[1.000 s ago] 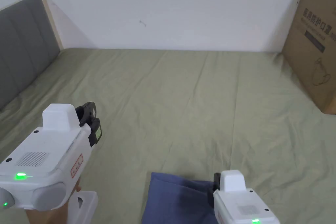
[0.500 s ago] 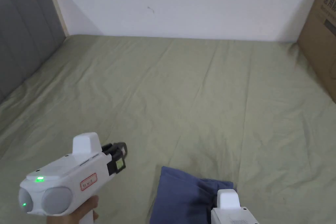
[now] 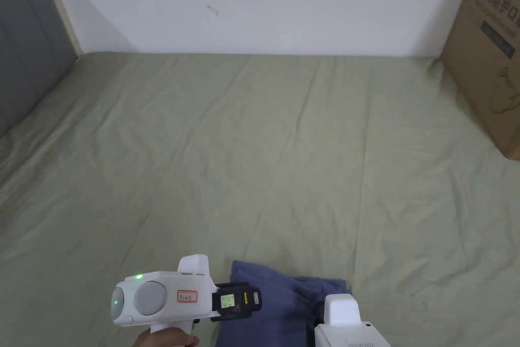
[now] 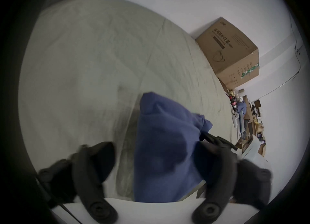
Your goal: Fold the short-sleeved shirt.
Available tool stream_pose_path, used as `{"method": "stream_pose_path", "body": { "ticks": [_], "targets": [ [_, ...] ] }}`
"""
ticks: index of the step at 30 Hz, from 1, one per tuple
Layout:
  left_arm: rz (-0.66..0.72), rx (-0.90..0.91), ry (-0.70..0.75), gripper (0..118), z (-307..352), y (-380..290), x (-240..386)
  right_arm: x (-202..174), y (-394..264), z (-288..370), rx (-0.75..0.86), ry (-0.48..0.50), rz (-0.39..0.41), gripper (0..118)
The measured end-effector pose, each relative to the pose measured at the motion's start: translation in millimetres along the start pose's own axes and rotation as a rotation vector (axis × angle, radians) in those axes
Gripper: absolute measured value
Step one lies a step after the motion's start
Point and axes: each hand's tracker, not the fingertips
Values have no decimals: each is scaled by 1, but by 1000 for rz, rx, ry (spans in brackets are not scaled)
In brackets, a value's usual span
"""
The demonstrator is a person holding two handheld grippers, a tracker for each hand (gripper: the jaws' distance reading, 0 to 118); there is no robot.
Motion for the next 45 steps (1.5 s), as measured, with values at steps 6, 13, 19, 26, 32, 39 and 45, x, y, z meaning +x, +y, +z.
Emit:
{"method": "stream_pose_path", "body": {
  "ticks": [6, 13, 19, 26, 32, 39, 45],
  "targets": [
    [58, -29, -40, 27, -14, -10, -11, 2, 0, -1, -5, 16, 3, 0],
    [2, 6, -29, 13, 0, -7, -5, 13, 17, 15, 9, 85, -55, 0],
    [-106, 54, 66, 13, 61, 36, -41, 15, 46, 48, 148, 84, -44, 0],
    [-99, 95, 329, 13, 155, 99, -147, 2, 81, 62, 241, 93, -50, 0],
    [-8, 113, 519, 12, 216, 131, -233, -20, 109, 62, 288, 87, -12, 0],
    [108, 99, 525, 12, 216, 132, -285, -44, 132, 49, 299, 100, 10, 0],
    [108, 74, 558, 18, 199, 129, -288, -51, 135, 44, 288, 99, 20, 0]
  ]
}}
